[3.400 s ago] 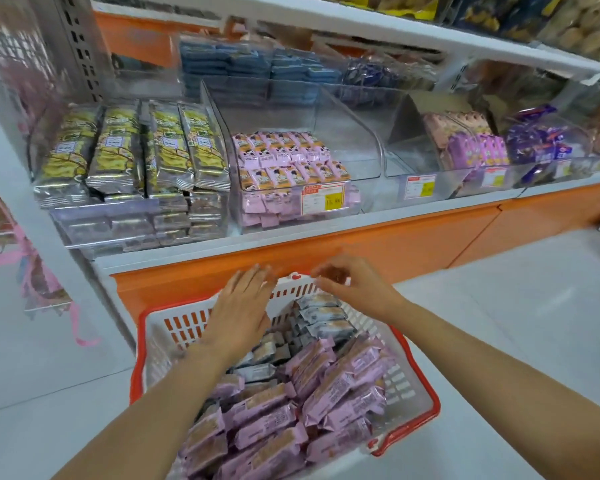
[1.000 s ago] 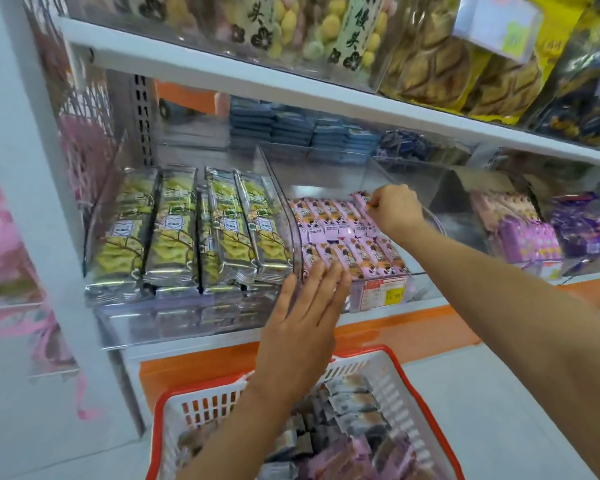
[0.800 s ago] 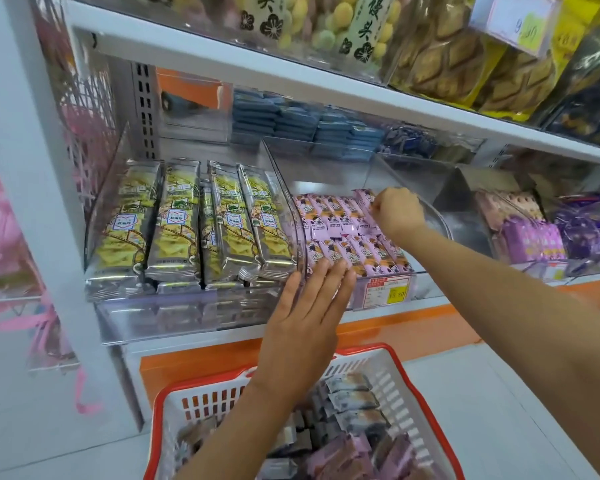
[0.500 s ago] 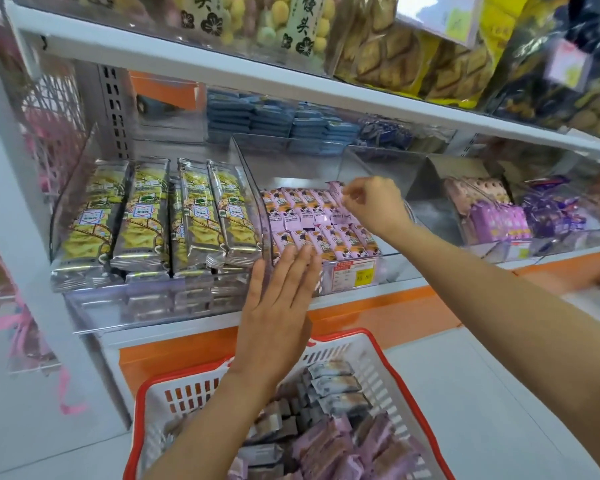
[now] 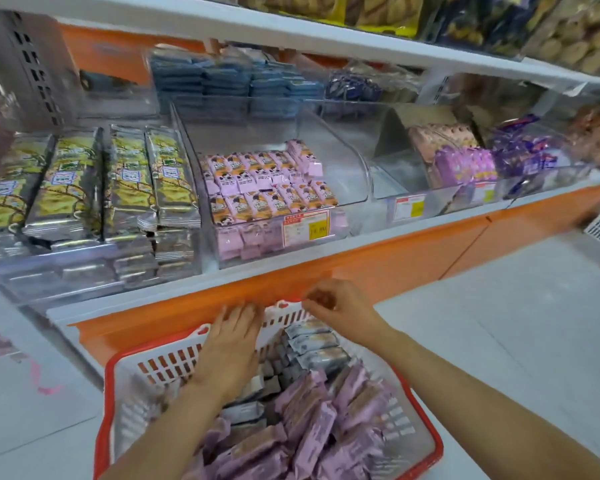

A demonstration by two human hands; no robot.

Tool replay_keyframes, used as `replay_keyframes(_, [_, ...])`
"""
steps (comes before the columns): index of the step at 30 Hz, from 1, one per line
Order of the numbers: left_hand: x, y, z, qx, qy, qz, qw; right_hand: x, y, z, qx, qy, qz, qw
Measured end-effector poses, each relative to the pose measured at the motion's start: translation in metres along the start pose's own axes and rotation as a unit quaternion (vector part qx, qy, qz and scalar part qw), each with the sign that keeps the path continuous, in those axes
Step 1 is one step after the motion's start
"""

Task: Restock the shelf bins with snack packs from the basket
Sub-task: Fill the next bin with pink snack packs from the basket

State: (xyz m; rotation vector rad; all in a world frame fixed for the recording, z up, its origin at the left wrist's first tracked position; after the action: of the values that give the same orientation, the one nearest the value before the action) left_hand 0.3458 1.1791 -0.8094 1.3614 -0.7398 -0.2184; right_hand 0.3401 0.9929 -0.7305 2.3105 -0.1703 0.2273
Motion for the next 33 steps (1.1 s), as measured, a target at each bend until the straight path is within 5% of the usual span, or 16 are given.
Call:
replay_keyframes(6, [-0.026, -0.028, -0.016, 0.040, -0.017, -0.052, 0.998, -0.048, -0.052, 0.054, -0.147, -0.029, -0.219, 0.964])
replay_keyframes(12, [-0.028, -0.039, -0.017, 0.030, -0.011, -0.034, 0.999, -0.062, -0.060, 0.076, -0.210, -0.054, -0.281, 0.935])
replay_keyframes(24, [-0.025, -0.033, -0.012, 0.015, 0.013, -0.073, 0.997, -0.056, -0.048, 0.059, -0.149, -0.038, -0.158, 0.975])
replay_keyframes(28, [-0.011, -0.018, 0.000, -0.156, 0.058, -0.059, 0.984, -0.042, -0.022, 0.037, -0.065, -0.045, -0.067, 0.995])
replay_keyframes(33, [0.013, 0.015, 0.032, -0.458, 0.137, -0.041, 0.877, -0.023, 0.008, -0.004, 0.041, -0.016, 0.013, 0.999])
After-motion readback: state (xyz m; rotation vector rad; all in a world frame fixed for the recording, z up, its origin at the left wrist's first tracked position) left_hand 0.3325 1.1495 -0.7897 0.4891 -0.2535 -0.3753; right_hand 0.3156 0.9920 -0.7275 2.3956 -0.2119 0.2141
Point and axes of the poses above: each hand's wrist, its own x-axis towards the middle knuckle, its own y-axis out of the back of the hand, z = x × y, the point moved 5 cm from there along x, towards the middle knuckle, and after that the axes turned 12 degrees about z, right-handed, at the moved point
